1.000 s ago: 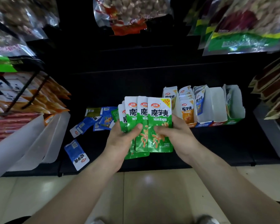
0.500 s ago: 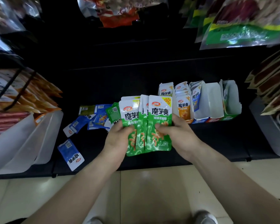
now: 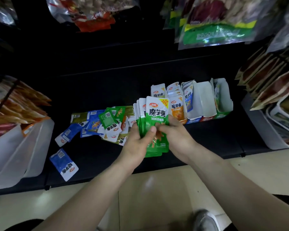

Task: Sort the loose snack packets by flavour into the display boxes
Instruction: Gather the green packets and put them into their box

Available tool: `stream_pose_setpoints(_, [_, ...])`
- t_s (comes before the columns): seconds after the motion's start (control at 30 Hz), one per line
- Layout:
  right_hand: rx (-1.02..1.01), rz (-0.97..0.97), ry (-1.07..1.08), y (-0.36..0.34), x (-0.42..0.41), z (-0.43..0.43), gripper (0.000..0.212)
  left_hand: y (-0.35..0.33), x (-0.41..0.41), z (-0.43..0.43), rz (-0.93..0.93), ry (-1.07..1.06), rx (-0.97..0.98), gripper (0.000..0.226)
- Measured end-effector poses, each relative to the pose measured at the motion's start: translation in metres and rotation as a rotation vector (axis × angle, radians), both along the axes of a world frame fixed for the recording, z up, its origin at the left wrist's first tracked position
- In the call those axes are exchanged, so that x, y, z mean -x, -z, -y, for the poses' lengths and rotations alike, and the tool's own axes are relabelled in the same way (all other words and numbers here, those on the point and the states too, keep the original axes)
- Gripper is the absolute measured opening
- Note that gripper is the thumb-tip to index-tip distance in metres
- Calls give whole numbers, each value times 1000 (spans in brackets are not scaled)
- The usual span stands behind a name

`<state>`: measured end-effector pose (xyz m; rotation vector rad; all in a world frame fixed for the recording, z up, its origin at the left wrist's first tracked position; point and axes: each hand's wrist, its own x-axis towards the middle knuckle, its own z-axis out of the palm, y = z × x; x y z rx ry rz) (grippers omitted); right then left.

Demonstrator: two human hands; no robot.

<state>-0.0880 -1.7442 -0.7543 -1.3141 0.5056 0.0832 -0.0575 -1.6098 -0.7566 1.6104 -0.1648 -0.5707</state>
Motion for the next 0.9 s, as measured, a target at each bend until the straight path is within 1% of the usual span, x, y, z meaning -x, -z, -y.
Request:
stream_pose_setpoints(0.07, [8, -12, 11, 0, 5, 6, 32, 2, 1, 10, 39, 60, -62, 31])
stream_pose_setpoints(0.17, [-20, -52, 68, -2, 13, 21, 33, 9, 2, 29, 40, 95, -103, 29])
stream_pose_setpoints(0.23, [1, -83, 72, -5, 20, 36, 22, 10, 3, 44, 19, 80, -119, 26])
stream_pose_setpoints(0.27, [62, -112, 54, -6, 23, 47, 23, 12, 4, 52, -1, 77, -118, 26])
stream_pose_setpoints(0.3, [152, -132, 9, -5, 26, 61, 34, 9, 6, 61, -31, 67, -117, 25])
stream_pose_setpoints(0.33, [287, -145, -51, -7, 31, 75, 35, 10, 8, 69, -55, 52, -106, 23])
stream_pose_setpoints(0.4, [610, -176, -144, -7, 43, 104, 12, 11, 13, 88, -98, 13, -107, 21])
stream_pose_setpoints(0.43, [750, -197, -163, -6, 49, 117, 13, 10, 15, 98, -120, -15, -110, 21])
stream_pose_setpoints(0.47, [815, -223, -162, -7, 55, 129, 15, 15, 15, 108, -125, -23, -123, 21])
stream_pose_setpoints(0.5, [832, -236, -157, -6, 58, 140, 19, 14, 16, 121, -137, -33, -134, 22])
stream_pose_setpoints(0.57, [816, -246, -158, -6, 67, 162, 27, 23, 10, 150, -154, -25, -152, 22])
stream_pose_setpoints(0.6, [834, -269, -164, -5, 73, 174, 27, 31, 5, 167, -153, -10, -167, 24])
stream_pose_setpoints(0.63, [869, -298, -166, -2, 79, 187, 25, 35, 1, 186, -154, -4, -184, 30])
stream_pose_setpoints(0.7, [952, -378, -153, 7, 93, 210, 22, 49, -10, 225, -121, 9, -259, 52])
stream_pose_setpoints(0.77, [981, -484, -135, 21, 109, 229, 26, 64, -24, 266, -96, 15, -274, 76])
stream_pose_setpoints(0.87, [980, -588, -160, 38, 128, 245, 20, 84, -47, 322, -60, 0, -234, 89])
stream_pose_setpoints(0.9, [971, -604, -165, 41, 133, 249, 20, 89, -53, 338, -50, 2, -255, 89])
